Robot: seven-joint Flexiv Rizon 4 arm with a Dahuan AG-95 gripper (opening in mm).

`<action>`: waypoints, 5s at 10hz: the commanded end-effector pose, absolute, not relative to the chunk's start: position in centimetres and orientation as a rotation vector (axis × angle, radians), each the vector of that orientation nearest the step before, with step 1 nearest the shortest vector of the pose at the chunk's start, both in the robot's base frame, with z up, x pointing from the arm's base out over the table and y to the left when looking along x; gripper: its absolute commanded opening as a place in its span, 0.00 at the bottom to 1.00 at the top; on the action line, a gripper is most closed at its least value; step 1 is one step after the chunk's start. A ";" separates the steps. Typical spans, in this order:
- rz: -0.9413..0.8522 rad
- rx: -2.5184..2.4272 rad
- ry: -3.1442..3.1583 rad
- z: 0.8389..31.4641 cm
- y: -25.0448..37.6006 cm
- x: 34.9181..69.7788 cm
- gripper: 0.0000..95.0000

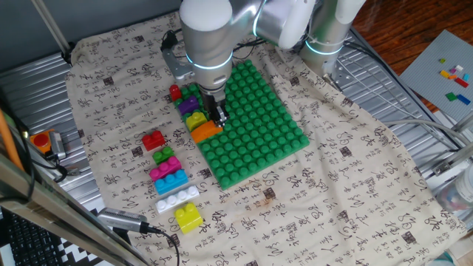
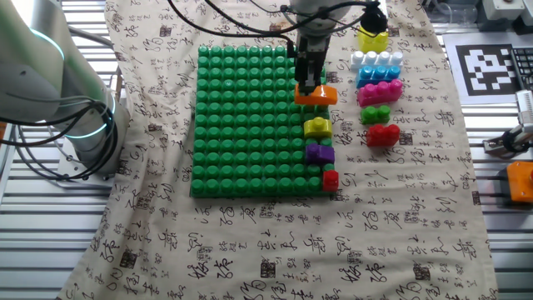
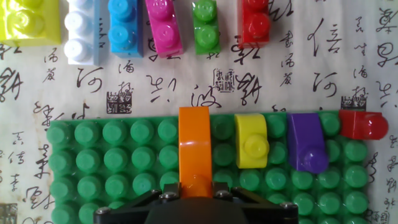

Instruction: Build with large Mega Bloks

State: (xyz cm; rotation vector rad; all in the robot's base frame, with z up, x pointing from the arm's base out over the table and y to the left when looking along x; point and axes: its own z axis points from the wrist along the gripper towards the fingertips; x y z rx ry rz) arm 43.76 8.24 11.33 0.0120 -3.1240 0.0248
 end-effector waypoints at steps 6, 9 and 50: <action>-0.030 0.041 -3.068 11.3 8.3 43.8 0.00; -0.022 0.051 -3.064 11.3 8.3 43.8 0.00; -0.008 0.091 -3.067 8.1 8.3 42.8 0.40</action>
